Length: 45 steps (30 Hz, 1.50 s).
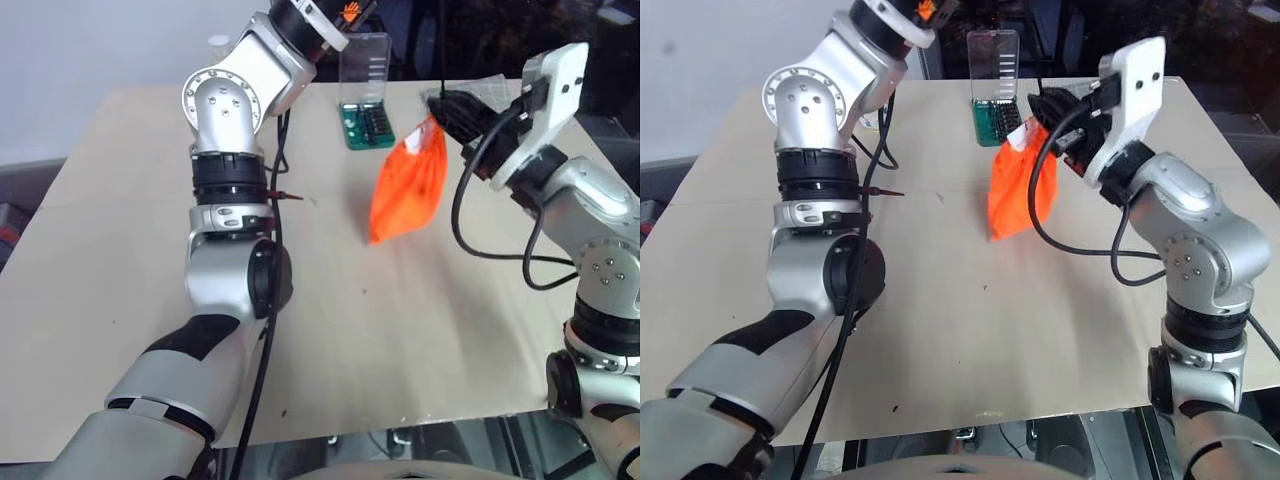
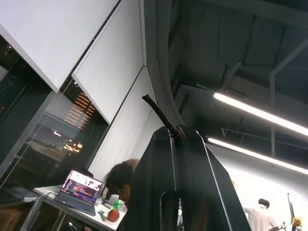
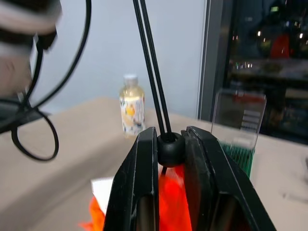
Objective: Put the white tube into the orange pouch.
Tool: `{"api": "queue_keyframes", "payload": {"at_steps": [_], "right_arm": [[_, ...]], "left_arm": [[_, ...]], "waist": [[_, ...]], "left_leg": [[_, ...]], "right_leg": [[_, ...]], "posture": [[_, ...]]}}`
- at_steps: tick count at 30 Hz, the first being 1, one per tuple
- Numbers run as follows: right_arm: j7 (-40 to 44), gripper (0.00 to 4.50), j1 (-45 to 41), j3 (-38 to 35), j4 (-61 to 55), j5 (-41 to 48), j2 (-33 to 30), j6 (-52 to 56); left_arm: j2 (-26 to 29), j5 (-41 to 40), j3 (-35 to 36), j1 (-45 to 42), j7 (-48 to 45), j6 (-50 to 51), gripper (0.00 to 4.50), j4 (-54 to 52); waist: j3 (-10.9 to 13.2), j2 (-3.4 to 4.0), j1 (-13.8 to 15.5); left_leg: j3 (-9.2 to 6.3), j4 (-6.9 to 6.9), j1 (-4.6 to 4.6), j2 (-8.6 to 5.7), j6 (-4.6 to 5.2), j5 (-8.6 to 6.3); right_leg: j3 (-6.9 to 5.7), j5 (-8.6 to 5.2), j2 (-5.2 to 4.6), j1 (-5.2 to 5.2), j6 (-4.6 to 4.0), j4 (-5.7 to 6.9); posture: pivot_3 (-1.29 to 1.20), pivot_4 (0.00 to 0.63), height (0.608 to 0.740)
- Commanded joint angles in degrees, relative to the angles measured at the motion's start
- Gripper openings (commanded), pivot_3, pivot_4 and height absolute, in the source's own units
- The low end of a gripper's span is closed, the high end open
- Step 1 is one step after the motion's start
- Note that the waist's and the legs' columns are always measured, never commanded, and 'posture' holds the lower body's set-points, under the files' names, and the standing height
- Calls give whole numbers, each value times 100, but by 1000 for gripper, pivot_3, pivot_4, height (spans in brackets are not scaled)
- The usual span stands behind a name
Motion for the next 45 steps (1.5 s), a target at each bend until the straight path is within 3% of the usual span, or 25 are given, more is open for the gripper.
{"api": "queue_keyframes", "payload": {"at_steps": [1, 14, 21, 28, 36, 38, 42, 45], "right_arm": [[-81, 253, 199, 35, -98, 5, -72, 255], [-495, 253, 581, -172, -50, 533, 176, 1080], [-520, 3555, 578, -179, -127, 535, 215, 1085], [-251, 3555, 541, -357, -352, 807, 197, 867], [-22, 3555, 997, -661, -350, 854, -278, 774], [-13, 3584, 1139, -752, -356, 868, -371, 756], [23, 3584, 1485, -924, -427, 932, -517, 735], [118, 3584, 1832, -1053, -521, 942, -618, 627]], "left_arm": [[29, -192, 183, -337, 26, -134, 0, -92], [44, -332, 396, -472, 271, -228, 0, 96], [35, -315, 391, -477, 272, -204, 0, 111], [14, -286, 325, -415, 264, -203, 0, 68], [313, -105, 288, -373, 300, -149, 0, 256], [434, 63, 125, -249, 188, -123, 576, 174], [757, 700, -375, 261, -18, -301, 2287, -229], [1170, 1098, -736, 865, -296, -322, 2287, -748]], "waist": [[0, 0, 1], [2, -3, 0], [2, -2, -2], [2, -2, 1], [2, -2, -1], [2, -2, -3], [1, -1, -3], [1, -1, -8]], "left_leg": [[0, 0, 0, 0, 0, 0], [0, 0, -1, 0, 1, -1], [2, 1, 1, -1, 1, -1], [1, 1, 0, -1, 1, -1], [2, 1, 0, -2, 2, -1], [2, 1, 1, -1, 2, -1], [7, 0, 8, -1, 2, -1], [7, 1, 12, 0, 1, -1]], "right_leg": [[0, 0, 0, 0, 0, 0], [0, 0, 0, 0, 0, -1], [0, 0, 0, 0, 0, 0], [0, 0, 0, 0, 0, 0], [-2, 0, 0, 1, 0, 0], [-2, 0, 0, 0, 0, 0], [-1, 0, 1, 3, 0, 4], [0, 0, 1, 6, 0, 6]], "posture": [[0, 150, 740], [0, 150, 740], [0, 150, 740], [0, 150, 740], [0, 150, 740], [0, 150, 740], [0, 150, 740], [0, 150, 740]]}}
